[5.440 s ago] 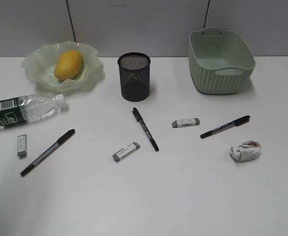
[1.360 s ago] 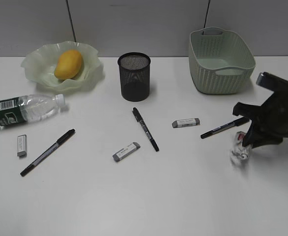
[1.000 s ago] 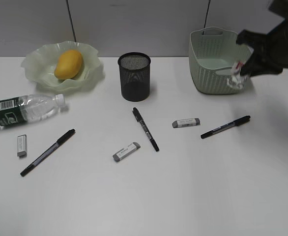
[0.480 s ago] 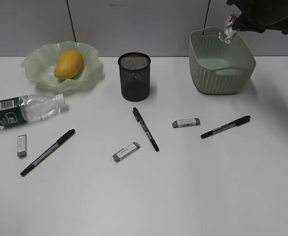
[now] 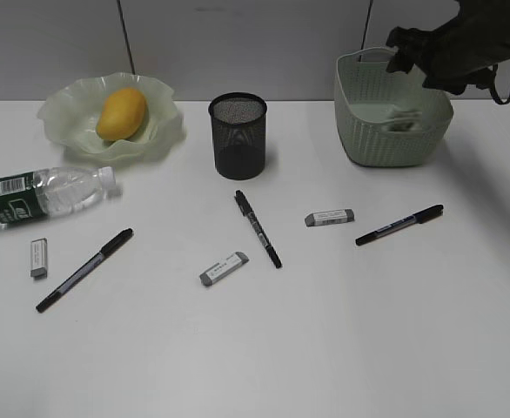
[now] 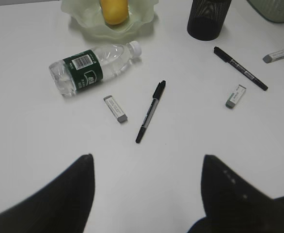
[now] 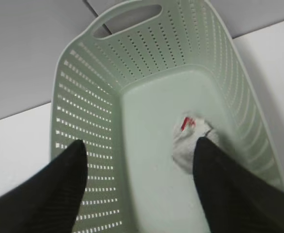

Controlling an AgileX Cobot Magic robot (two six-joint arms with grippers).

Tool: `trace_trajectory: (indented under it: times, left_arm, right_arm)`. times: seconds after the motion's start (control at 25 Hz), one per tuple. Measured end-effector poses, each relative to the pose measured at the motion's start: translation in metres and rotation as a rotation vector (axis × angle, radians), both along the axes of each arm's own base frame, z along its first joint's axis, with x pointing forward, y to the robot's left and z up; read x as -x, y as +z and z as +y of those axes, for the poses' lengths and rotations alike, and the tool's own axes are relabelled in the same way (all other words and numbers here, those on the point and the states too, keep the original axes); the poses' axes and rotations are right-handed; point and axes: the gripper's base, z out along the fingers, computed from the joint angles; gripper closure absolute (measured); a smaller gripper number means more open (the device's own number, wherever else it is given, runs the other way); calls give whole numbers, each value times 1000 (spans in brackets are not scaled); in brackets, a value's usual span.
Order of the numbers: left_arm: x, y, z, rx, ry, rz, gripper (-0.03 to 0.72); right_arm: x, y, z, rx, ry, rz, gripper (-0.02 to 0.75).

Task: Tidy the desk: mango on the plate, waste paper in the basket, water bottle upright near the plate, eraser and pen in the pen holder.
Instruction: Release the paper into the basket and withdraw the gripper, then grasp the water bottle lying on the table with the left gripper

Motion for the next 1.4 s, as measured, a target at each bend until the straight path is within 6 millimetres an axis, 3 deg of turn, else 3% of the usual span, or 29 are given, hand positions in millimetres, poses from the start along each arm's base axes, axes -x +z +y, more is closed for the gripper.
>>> trace_trajectory:
  times: [0.08, 0.28, 0.64, 0.92, 1.24, 1.4]
  left_arm:
    - [0, 0, 0, 0, 0, 0, 169]
    - [0, 0, 0, 0, 0, 0, 169]
    - [0, 0, 0, 0, 0, 0, 169]
    - [0, 0, 0, 0, 0, 0, 169]
    - [0, 0, 0, 0, 0, 0, 169]
    - [0, 0, 0, 0, 0, 0, 169]
  right_arm:
    - [-1, 2, 0, -1, -1, -7, 174]
    - [-4, 12, 2, 15, 36, 22, 155]
    - [8, 47, 9, 148, 293, 315, 155]
    - [33, 75, -2, 299, 363, 540, 165]
    - [55, 123, -9, 359, 340, 465, 178]
    - [86, 152, -13, 361, 333, 422, 186]
